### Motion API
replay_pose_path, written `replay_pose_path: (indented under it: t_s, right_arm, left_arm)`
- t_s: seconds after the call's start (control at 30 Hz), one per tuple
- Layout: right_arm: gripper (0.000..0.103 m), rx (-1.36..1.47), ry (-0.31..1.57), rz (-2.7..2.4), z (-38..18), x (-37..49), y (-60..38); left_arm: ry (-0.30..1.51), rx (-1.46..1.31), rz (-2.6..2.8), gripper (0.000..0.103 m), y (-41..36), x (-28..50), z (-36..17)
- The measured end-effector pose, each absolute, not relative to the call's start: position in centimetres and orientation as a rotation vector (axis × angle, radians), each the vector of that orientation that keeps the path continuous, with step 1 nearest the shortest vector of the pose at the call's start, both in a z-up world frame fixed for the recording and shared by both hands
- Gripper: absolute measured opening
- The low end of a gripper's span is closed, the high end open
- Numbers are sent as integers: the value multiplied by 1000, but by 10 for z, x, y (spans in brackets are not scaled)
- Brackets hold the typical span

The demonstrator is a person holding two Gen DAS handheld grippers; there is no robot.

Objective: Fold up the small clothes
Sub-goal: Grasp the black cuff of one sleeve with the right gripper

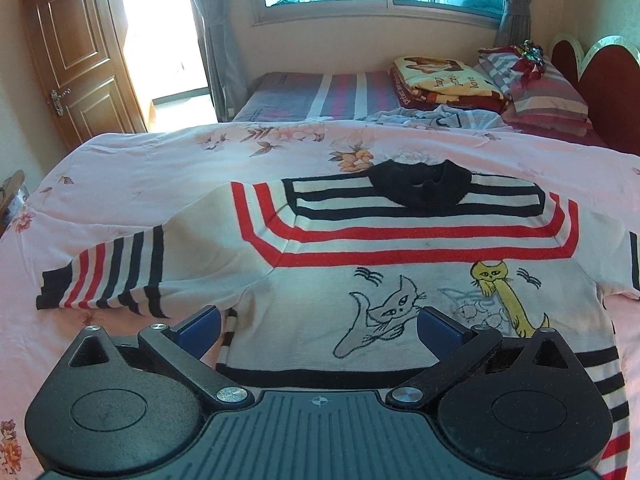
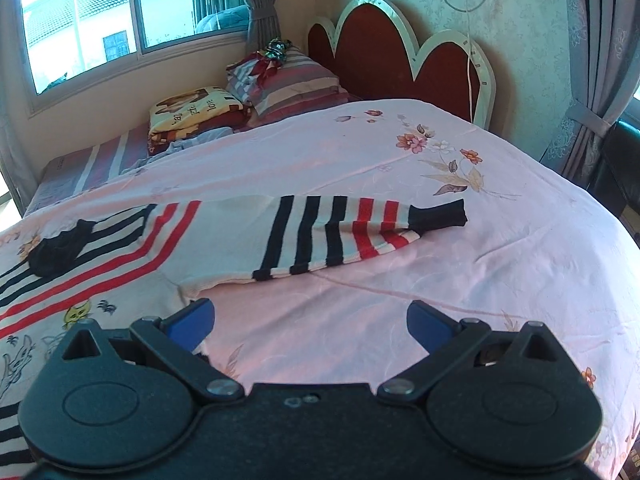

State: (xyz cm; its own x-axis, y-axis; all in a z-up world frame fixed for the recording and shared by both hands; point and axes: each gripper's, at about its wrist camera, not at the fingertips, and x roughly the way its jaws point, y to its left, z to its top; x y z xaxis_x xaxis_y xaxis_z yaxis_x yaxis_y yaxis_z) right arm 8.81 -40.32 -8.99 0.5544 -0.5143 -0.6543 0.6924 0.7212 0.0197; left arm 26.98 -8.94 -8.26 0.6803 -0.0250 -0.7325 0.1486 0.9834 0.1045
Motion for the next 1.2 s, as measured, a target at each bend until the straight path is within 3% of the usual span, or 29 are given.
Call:
replay_pose_path:
  t_s: [0.57,0.63,0.7,0.8,0.87,0.93,1.2]
  right_arm:
    - [86,496,775,-802,-163,137,-566]
    - [75,529,779,-797,-170,139,-575]
    - [73,552,758,-795,-175,139,-580]
    - [61,522,730,-796,-176,142,-580]
    - [45,507,707,-784,-176,143,-580]
    - [20,501,692,-774,-175,144,-580]
    - [12,406,560,-648,-135,164,-551]
  left_arm:
    - [879,122,-117,103,-166,314,-118]
    - [877,97,-125,103,-164,318,-119]
    - [876,77,-123,103,-162,321,-120]
    - [874,58,-123,103,-158,325,-122]
    - [873,55,-124,103,-156,327,-123]
    - [870,53,-126,103,-153,328,-123]
    - [846,51,-119,103,-129,333,-116]
